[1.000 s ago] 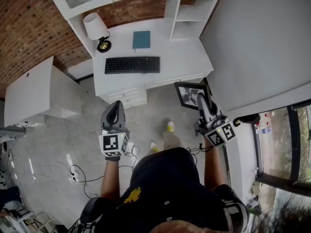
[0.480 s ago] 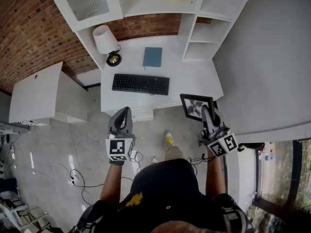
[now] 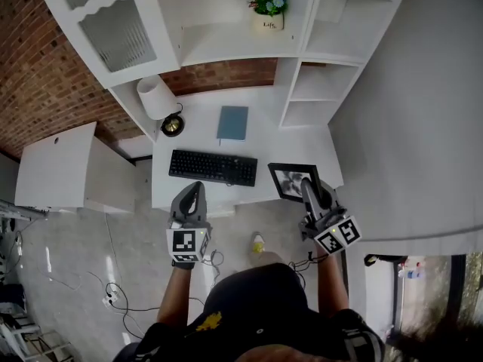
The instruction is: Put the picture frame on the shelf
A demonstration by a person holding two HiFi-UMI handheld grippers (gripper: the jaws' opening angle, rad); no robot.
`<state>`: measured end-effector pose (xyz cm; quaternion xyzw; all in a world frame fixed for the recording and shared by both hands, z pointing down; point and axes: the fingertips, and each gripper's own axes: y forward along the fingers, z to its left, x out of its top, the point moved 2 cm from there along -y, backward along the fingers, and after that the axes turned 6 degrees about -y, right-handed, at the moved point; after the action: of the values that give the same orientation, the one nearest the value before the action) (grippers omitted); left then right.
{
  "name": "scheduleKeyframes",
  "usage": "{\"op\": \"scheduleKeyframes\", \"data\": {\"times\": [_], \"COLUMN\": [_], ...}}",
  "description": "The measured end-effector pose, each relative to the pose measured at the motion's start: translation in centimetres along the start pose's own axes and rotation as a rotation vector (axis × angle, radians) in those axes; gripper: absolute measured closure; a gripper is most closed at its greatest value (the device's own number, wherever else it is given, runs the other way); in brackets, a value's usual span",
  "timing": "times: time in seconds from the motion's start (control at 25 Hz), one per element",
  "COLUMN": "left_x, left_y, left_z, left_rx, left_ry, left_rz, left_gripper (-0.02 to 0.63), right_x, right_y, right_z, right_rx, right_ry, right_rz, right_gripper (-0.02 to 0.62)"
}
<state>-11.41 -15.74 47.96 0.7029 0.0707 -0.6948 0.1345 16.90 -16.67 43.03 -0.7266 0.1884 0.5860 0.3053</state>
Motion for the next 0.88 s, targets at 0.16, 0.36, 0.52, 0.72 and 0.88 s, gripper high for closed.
{"op": "scheduleKeyframes", "data": {"times": [0.16, 0.36, 0.52, 0.72, 0.88], "left_x": [1.0, 2.4, 3.0, 4.0, 4.4], "left_y": [3.0, 5.8, 8.2, 10.2, 10.3], "left_z": [-0.3, 0.3, 0.3, -0.3, 0.1], "left_rx": [0.012, 0.034, 0.040, 0.049, 0.052], "left_ry": [0.008, 0.009, -0.012, -0.005, 0.000], "left_rz": [-0.008, -0.020, -0.032, -0.034, -0.034], "left_gripper": [0.588, 0.588, 0.588, 0.588, 0.588], "right_x": [-0.2, -0.4, -0.5, -0.6, -1.3], "right_y": [2.2, 4.7, 6.9, 8.8, 9.9], "right_z": [-2.6, -4.6, -6.1, -6.5, -7.1], "right_rx": [0.021, 0.059, 0.092, 0.154, 0.164], "right_ry": [0.007, 0.019, 0.046, 0.050, 0.081], "right_rz": [0.008, 0.014, -0.005, -0.012, -0.004], "right_gripper": [0.571, 0.571, 0.571, 0.571, 0.571]}}
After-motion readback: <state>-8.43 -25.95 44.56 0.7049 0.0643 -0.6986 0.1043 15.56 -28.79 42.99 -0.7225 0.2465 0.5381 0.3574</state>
